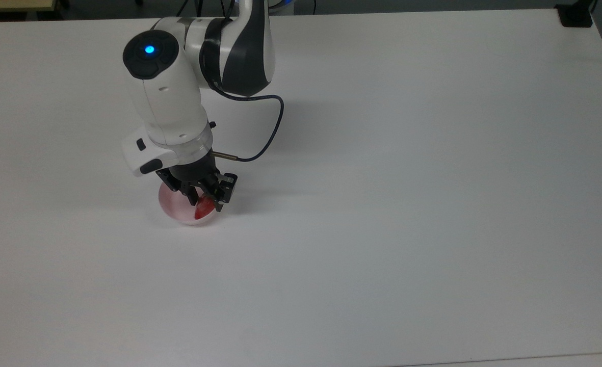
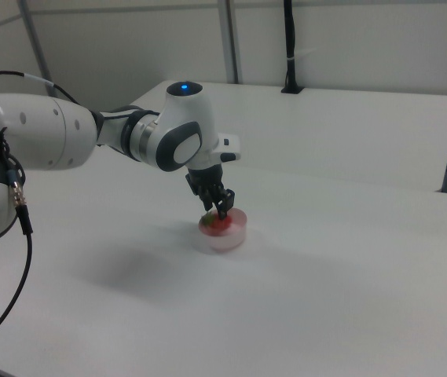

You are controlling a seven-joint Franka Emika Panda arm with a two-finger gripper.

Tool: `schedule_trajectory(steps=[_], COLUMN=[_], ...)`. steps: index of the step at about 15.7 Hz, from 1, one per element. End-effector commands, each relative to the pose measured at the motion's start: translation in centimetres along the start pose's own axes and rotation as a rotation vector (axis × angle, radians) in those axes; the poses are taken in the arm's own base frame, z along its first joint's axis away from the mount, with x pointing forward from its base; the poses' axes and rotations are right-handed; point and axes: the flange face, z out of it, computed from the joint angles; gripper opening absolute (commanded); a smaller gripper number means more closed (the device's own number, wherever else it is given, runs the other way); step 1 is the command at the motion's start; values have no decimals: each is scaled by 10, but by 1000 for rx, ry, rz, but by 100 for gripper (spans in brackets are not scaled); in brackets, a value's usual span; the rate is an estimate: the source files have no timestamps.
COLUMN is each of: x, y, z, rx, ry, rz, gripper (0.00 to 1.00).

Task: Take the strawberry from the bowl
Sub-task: 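Lower the gripper into the bowl around the red strawberry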

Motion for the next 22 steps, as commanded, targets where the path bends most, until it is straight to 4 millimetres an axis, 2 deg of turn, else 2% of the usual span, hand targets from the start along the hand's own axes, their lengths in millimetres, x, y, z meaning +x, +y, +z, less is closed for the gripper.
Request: schedule_trajectory(steps=[1, 5, 10, 13, 16, 19, 22], x=[-3, -3, -6, -13, -15, -19, -21], y=[5, 11, 25, 37, 39, 37, 35], z=[-19, -22, -12, -1, 5, 13, 29], rx=[18, 16, 3, -6, -9, -10, -17], ry=[15, 9, -11, -42, -62, -75, -89], rz=[26, 25, -8, -115, -203, -222, -231], gripper=[51, 50, 50, 50, 51, 54, 57])
